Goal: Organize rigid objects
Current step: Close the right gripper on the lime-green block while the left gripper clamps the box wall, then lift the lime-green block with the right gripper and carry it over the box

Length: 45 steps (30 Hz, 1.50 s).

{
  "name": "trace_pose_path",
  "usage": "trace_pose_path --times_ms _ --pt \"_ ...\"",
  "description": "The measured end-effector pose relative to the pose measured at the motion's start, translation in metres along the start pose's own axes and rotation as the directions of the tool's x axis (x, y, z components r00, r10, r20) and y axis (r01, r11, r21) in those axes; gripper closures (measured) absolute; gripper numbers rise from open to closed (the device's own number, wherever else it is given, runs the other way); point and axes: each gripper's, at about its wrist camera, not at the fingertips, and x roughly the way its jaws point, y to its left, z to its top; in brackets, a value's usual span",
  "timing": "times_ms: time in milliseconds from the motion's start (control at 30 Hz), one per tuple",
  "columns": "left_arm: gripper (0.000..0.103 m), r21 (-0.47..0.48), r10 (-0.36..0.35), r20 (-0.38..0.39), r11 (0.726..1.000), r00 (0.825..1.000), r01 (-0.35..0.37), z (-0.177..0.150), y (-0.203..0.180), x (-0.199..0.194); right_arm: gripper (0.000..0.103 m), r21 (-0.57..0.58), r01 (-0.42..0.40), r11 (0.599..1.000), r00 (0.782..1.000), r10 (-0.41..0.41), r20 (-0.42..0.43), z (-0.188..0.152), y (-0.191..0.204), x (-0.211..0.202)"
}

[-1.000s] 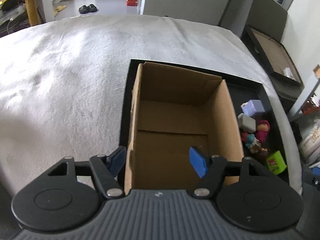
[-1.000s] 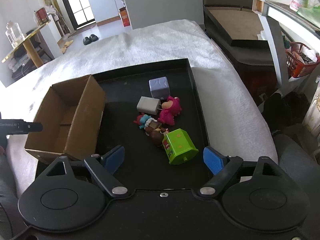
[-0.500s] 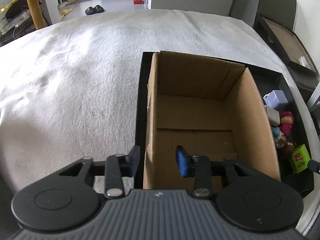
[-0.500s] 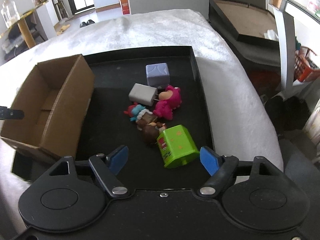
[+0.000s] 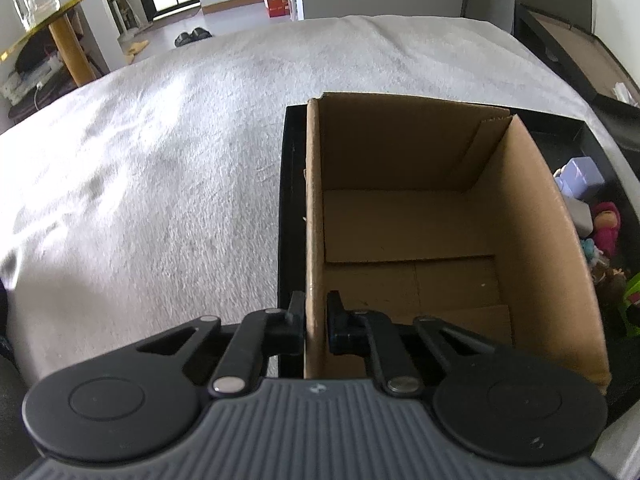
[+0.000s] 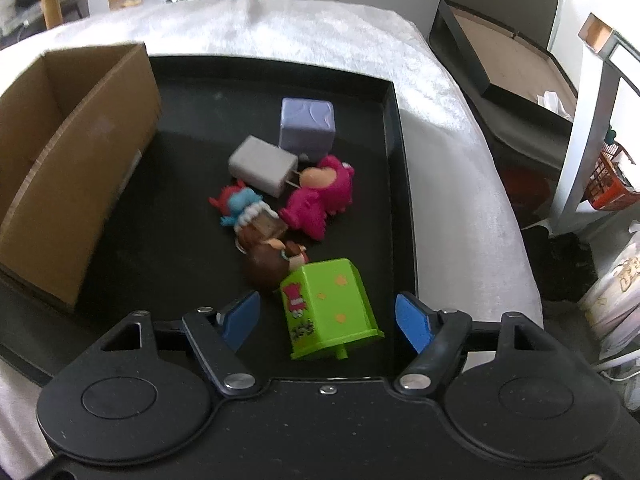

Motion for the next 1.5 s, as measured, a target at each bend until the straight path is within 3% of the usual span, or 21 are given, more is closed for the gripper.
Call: trace_pose_path --times_ms 233,500,800,1500 --pt "0.092 0.011 0.049 0.044 0.999 0.998 -0.049 -0.004 -0.01 0.005 0.051 -0.056 0.024 0.998 0.999 -0.026 -0.029 -0.006 0.007 0.016" --pt "0.091 0.033 0.074 0.101 0.996 0.992 -0.077 -0.013 -0.018 0.005 0.052 -0.108 0.046 0.993 0.999 -0.047 -0.007 -0.004 0.011 0.007" --pt "0.093 -0.001 0.042 0.123 0.999 0.991 -0.042 -0.015 -0.014 0.001 0.052 -0.111 0.066 0.992 0.997 -0.06 0.049 0.013 0.012 -0.022" --pt "0.093 -0.028 -0.021 0.111 0.999 0.994 0.024 -0.016 -0.001 -0.007 0.052 -0.242 -0.032 0.97 0.978 0.08 0.193 0.061 0.074 -0.074"
